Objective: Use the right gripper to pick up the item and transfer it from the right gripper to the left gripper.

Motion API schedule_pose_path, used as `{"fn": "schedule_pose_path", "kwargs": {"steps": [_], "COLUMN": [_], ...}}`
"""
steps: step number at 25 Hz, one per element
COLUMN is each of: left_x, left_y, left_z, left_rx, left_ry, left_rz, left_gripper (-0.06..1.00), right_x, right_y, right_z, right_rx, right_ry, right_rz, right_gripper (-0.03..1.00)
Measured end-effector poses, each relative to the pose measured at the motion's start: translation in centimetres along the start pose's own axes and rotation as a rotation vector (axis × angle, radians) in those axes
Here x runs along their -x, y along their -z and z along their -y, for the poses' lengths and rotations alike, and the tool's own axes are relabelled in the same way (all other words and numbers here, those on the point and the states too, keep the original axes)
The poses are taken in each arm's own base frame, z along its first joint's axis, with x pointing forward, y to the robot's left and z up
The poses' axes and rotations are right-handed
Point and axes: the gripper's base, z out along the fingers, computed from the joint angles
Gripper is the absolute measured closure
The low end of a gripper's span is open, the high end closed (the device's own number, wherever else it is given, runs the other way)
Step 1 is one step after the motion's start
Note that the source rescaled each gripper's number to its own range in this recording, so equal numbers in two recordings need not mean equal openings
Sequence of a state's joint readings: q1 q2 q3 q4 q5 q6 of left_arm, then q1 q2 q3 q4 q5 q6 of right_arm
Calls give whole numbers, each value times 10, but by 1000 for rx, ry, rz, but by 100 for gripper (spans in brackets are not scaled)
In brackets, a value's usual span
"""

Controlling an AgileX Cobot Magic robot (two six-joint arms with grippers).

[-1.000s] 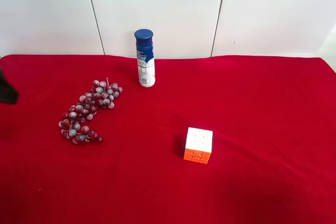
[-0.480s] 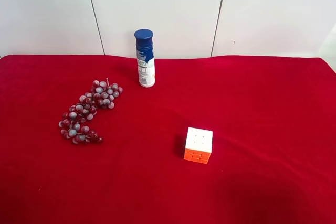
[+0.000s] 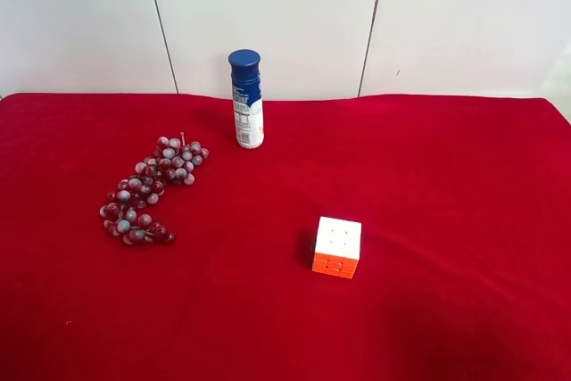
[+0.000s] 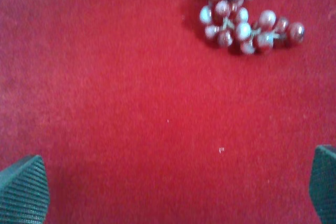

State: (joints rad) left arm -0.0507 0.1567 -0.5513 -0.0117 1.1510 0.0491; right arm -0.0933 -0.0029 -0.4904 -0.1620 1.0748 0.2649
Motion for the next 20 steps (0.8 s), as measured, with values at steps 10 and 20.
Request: {"fn": "schedule_pose_path", "kwargs": {"steps": [10, 20], "left_x": [-12, -15], "left_y": [13, 11], "left_z": [1, 1], "left_rx": [6, 6], "left_ry": [-1, 0], "left_rz": [157, 201], "left_gripper": [-5, -5], "right_x": [-1, 0], "right_y": [1, 0], "right_z": [0, 0], "right_rx": [-79, 18], "right_ry": [-42, 10], "right_rz": [9, -1], "right_gripper": [8, 8]}}
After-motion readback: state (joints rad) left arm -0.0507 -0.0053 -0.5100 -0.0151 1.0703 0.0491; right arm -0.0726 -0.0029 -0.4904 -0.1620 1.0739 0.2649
